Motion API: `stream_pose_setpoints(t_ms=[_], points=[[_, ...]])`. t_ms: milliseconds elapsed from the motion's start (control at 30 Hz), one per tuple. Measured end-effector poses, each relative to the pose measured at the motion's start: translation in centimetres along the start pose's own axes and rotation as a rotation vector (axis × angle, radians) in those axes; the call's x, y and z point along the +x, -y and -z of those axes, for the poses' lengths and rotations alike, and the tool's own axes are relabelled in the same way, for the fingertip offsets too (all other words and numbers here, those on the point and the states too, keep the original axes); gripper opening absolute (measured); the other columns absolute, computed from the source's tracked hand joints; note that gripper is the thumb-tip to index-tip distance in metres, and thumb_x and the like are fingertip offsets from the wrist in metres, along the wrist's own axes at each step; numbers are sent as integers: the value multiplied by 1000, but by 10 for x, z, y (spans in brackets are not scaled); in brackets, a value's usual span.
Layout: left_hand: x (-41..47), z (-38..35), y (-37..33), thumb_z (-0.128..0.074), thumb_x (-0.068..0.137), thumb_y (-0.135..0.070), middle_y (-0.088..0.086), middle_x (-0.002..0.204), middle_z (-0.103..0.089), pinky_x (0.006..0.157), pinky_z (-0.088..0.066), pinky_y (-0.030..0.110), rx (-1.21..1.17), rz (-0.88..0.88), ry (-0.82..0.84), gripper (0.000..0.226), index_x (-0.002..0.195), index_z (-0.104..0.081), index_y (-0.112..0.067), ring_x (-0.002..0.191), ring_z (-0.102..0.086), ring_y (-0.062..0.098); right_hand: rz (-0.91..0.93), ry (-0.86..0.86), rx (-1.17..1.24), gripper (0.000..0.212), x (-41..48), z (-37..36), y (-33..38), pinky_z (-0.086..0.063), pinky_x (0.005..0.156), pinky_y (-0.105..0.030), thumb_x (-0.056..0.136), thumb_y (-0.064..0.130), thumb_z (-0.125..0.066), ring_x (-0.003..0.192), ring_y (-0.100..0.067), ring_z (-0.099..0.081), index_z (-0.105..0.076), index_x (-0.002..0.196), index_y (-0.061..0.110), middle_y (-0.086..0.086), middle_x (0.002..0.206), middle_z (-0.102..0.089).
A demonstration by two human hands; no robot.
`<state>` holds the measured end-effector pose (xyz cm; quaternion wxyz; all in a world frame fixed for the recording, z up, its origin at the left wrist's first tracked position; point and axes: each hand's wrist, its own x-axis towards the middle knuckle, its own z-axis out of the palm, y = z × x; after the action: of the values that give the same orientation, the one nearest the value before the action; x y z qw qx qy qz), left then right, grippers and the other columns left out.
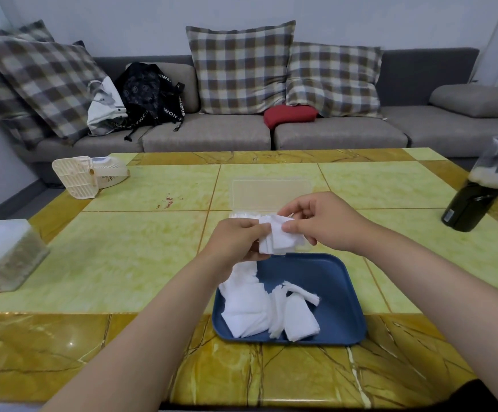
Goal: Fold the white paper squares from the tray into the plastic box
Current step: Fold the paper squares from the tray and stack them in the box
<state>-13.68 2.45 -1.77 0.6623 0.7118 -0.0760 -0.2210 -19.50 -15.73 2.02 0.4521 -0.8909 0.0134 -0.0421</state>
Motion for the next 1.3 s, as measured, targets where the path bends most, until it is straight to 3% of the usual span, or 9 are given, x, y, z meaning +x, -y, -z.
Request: stream_pose_setpoints(t_ms=[233, 400, 500, 633, 733, 800, 900, 1067, 1300], points=[[-6, -8, -3, -62, 95, -12, 16, 97, -77, 71, -61, 31, -80, 18, 92, 17, 100, -75, -3, 85, -76, 23, 35, -46, -113, 25, 5, -2, -6, -43, 57, -14, 80, 19, -84, 52, 3, -54, -73, 102, 24, 8, 73, -65], [-7, -10, -4, -64, 95, -26, 17, 98, -77, 78, -62, 35, -123, 10, 140, 27, 104, -74, -3, 89, -75, 24, 23, -114, -181, 25, 8, -6, -10, -44, 65, -20, 77, 31, -85, 67, -6, -58, -72, 98, 29, 4, 81, -67], [-7, -9, -3, -75, 87, -18, 14, 98, -77, 80, -61, 32, -54, -31, 151, 24, 105, -75, -3, 91, -75, 20, 2, -120, -147, 22, 9, -7, -11, -46, 66, -22, 79, 29, -83, 66, -5, -58, -73, 99, 25, 2, 79, -68], [-5, -9, -2, -74, 85, -1, 11, 100, -78, 72, -60, 25, -47, -21, 129, 21, 106, -73, -3, 88, -76, 21, -91, -198, -37, 7, 11, -5, -15, -45, 59, -23, 90, 23, -73, 49, -1, -54, -75, 96, 19, 4, 75, -68], [-5, -8, -3, -73, 86, 0, 12, 101, -78, 72, -60, 25, -59, -5, 135, 20, 106, -73, -2, 87, -76, 20, -110, -296, -117, 18, 10, -2, -17, -46, 62, -26, 99, 27, -59, 49, 1, -54, -73, 91, 20, 5, 80, -73], [-6, -6, -4, -72, 86, -1, 12, 101, -78, 72, -59, 24, -73, 7, 147, 20, 106, -73, -2, 88, -76, 20, -86, -278, -57, 21, 7, 0, -13, -49, 66, -30, 99, 35, -59, 59, -4, -56, -73, 95, 20, 6, 86, -72], [-7, -5, -4, -72, 86, -1, 13, 103, -77, 72, -59, 24, -95, 8, 175, 21, 108, -73, -3, 91, -75, 20, -118, -152, 40, 29, 5, -1, -7, -49, 64, -26, 84, 46, -76, 65, -8, -59, -73, 101, 22, 7, 87, -67], [-5, -4, -5, -66, 93, -7, 14, 105, -76, 72, -59, 24, -165, -11, 163, 22, 113, -70, -1, 89, -75, 20, -366, -39, 127, 32, 3, -3, -9, -41, 48, -24, 80, 41, -81, 58, -12, -63, -76, 98, 14, -1, 96, -75], [-3, -9, -1, -56, 101, -13, 17, 99, -77, 70, -61, 27, -253, 41, 105, 23, 113, -68, 2, 81, -76, 20, -390, -175, 242, 25, 7, -8, -9, -51, 56, -29, 77, 23, -87, 62, -15, -70, -76, 96, 11, -5, 88, -79]])
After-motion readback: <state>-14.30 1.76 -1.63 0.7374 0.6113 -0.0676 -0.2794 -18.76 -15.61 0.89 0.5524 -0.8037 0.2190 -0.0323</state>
